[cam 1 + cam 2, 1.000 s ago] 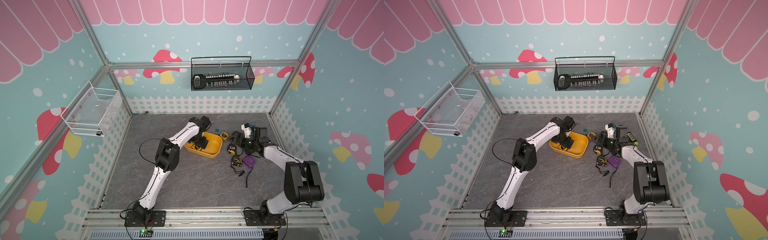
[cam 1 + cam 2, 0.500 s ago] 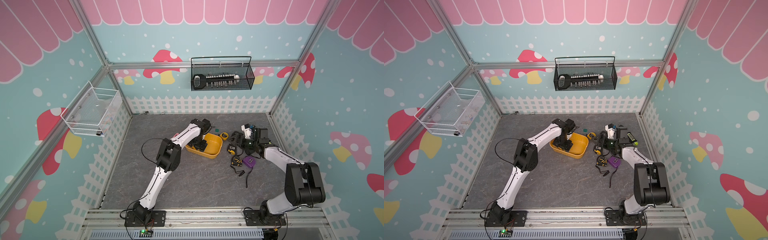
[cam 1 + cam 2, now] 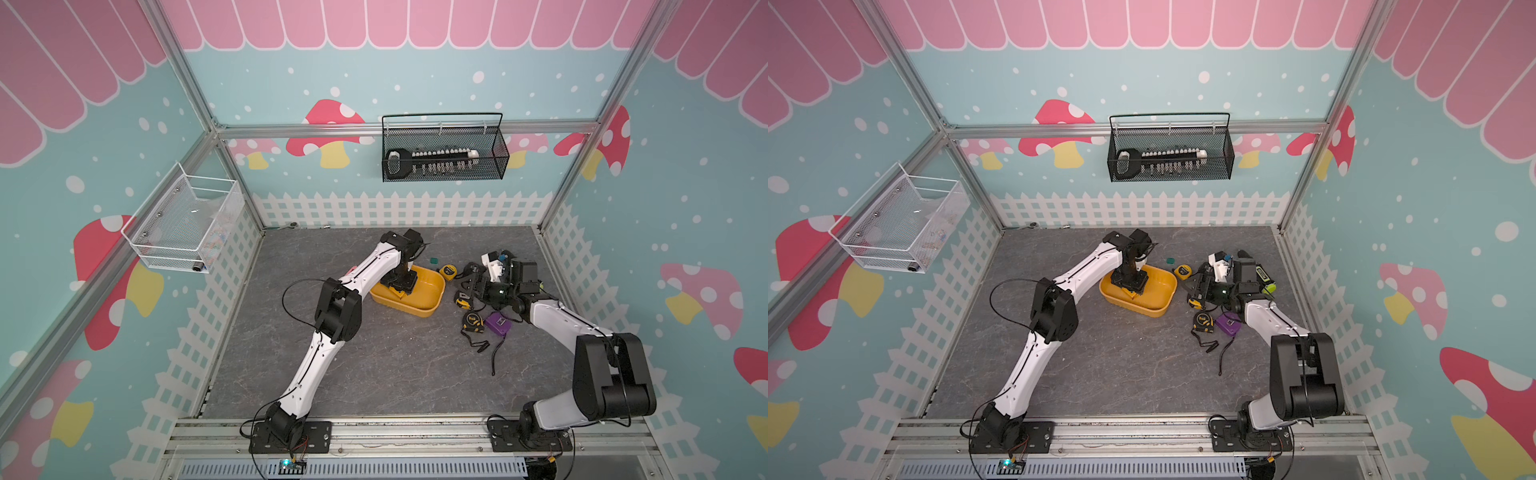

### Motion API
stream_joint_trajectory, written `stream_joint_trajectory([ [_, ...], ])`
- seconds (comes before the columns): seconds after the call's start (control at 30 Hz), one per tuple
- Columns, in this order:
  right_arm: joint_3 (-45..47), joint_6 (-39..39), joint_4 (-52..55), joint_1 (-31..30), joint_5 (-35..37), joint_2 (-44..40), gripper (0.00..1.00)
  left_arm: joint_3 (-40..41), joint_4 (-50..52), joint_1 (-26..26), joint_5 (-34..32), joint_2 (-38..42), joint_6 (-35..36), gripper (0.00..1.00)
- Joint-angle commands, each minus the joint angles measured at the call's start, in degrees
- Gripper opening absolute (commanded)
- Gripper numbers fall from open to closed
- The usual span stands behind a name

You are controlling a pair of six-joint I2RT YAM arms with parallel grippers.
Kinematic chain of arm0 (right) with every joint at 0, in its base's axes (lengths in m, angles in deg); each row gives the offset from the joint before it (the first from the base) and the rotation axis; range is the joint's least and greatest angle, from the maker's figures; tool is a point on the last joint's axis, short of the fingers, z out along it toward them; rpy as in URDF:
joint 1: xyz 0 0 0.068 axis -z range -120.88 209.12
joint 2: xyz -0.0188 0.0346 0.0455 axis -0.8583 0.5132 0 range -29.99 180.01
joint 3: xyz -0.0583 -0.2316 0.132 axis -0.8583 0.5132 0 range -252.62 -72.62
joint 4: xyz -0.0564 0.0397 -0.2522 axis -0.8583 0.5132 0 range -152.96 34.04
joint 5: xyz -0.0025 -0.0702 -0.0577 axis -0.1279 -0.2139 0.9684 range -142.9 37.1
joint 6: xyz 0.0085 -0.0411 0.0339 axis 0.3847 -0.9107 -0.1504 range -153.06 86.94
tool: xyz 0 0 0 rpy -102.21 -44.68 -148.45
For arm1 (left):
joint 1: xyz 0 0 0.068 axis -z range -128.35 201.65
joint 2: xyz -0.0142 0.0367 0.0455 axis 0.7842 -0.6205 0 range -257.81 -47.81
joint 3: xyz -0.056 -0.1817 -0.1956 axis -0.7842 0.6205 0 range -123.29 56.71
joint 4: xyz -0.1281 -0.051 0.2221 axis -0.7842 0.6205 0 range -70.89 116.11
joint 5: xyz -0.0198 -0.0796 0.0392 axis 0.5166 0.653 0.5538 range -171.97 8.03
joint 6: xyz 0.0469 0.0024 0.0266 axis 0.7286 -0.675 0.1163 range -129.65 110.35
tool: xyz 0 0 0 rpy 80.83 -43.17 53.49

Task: Take the tape measure out of the storage box
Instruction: Pick up the tape measure from the storage box.

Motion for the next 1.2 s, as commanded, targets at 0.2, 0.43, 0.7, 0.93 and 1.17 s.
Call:
stream_joint_trajectory([
  [0.2, 5.4, 5.5, -20.8, -9.4, -2.6, 3.1, 0.84, -0.8, -5.3, -1.7, 12.5, 8.4, -15.6, 0.42],
  [0.43, 3.9, 15.5, -45.7, -14.0, -0.3, 13.7, 0.86, 4.8, -10.8, -1.3, 21.5, 13.1, -22.5, 0.42],
  [0.7, 1.1, 19.8, -62.0, -16.2, 3.6, 20.7, 0.85, 11.6, -14.1, -0.9, 24.4, 17.3, -24.4, 0.43],
  [0.93, -2.2, 19.2, -61.3, -17.3, 6.6, 22.9, 0.69, 13.8, -15.9, -0.5, 25.1, 18.3, -25.3, 0.45],
  [1.17, -2.1, 18.7, -57.9, -17.9, 10.6, 22.5, 0.30, 13.8, -16.2, -0.5, 25.7, 18.4, -25.3, 0.48],
])
